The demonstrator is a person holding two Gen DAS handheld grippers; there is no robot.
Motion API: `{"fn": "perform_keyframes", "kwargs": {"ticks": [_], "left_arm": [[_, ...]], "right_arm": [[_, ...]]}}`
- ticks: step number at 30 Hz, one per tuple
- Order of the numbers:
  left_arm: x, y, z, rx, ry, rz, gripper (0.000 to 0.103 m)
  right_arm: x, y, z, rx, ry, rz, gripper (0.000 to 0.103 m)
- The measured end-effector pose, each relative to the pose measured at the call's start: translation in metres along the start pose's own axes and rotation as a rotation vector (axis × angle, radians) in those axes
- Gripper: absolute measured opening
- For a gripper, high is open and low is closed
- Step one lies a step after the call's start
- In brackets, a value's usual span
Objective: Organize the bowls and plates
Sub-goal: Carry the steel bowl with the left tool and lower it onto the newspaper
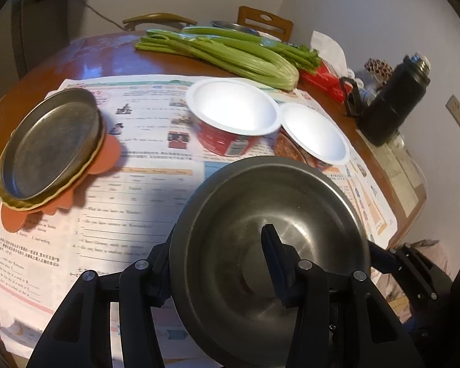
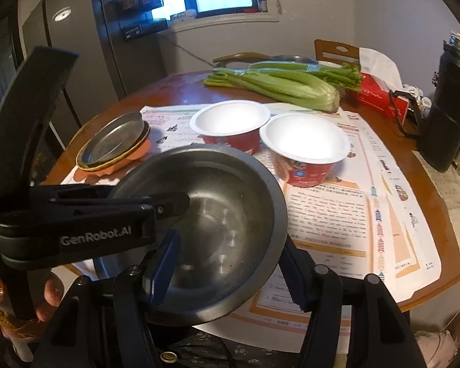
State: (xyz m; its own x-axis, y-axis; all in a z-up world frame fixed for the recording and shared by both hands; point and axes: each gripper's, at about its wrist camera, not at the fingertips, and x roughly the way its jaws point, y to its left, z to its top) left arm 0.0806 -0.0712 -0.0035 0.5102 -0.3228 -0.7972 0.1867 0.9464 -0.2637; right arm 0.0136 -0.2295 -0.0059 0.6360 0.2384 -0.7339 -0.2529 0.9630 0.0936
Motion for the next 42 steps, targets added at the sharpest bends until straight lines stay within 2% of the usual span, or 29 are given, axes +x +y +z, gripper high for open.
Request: {"fn": "perform_keyframes", "kwargs": {"ticks": [7, 17, 24, 42], "left_arm": [[-0.003, 0.017, -0.001, -0.027, -0.023, 0.006, 0.051], [0.013, 0.025, -0.005, -0.029, 0.015, -0.005, 0.051], [0.019, 0.022, -0.005, -0.011, 0.022, -0.007, 0.051], [0.026, 0.013, -0.004, 0.023, 0.029, 0.031, 0.052]], "right_arm": [[0.008, 0.015, 0.008, -0.022, 0.009, 0.015, 0.063], [0.024, 0.019, 0.006, -0.022, 0.047, 0.010, 0.063], [0.033, 0.015, 0.003, -0.010, 0.075, 0.003, 0.063], [0.032, 0.006, 0.000, 0.010, 0.070, 0.035, 0.063]]}}
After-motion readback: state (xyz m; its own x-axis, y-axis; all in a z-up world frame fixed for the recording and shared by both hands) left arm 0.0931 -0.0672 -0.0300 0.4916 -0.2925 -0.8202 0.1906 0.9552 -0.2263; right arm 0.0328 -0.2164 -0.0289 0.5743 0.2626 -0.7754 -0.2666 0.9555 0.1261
